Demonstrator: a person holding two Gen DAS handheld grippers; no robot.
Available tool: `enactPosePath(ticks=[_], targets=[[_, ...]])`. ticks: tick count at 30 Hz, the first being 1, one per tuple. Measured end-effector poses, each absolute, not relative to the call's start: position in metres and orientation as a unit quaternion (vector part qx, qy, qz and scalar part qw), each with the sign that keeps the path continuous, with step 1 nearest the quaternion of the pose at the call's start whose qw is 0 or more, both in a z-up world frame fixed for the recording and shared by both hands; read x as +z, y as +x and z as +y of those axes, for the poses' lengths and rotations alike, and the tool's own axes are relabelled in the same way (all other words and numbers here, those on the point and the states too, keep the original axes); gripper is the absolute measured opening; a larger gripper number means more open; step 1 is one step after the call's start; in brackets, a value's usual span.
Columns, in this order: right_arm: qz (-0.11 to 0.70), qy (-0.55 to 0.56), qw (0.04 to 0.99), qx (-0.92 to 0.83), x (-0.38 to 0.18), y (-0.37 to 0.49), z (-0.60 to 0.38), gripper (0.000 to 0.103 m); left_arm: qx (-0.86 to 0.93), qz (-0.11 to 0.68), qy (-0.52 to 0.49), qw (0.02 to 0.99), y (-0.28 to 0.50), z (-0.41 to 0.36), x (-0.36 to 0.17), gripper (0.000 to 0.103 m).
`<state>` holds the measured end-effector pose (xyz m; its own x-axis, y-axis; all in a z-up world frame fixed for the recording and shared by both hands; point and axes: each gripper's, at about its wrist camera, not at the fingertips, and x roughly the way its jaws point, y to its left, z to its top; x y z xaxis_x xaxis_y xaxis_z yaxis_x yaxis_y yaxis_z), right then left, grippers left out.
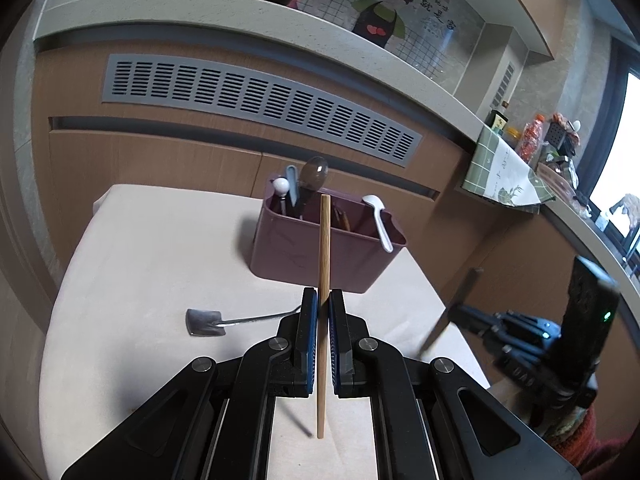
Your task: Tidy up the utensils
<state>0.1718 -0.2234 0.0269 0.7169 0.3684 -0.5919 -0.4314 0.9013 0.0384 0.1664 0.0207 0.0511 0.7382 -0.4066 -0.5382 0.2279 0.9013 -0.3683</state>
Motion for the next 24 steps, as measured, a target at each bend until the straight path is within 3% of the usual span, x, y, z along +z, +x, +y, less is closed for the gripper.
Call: enactPosePath(ticks=[15, 19, 24], targets=[[0.285, -0.025, 0.933, 0.217, 0.048, 0.177, -0.233, 0.002, -0.178, 0.310, -0.139, 0.924, 0.170, 0.023, 0.064, 0.006], [0.248, -0.042, 0.942, 0.220, 0.081, 0.171, -0.228, 0.002, -0.191, 0.275, -0.129, 0.933, 0.177, 0.020, 0.101, 0.006], [0.159, -0.057, 0.963, 0.211, 0.157, 0.171, -0.224, 0.002, -0.196, 0.168, -0.094, 0.962, 0.192, 0.015, 0.181, 0.006]])
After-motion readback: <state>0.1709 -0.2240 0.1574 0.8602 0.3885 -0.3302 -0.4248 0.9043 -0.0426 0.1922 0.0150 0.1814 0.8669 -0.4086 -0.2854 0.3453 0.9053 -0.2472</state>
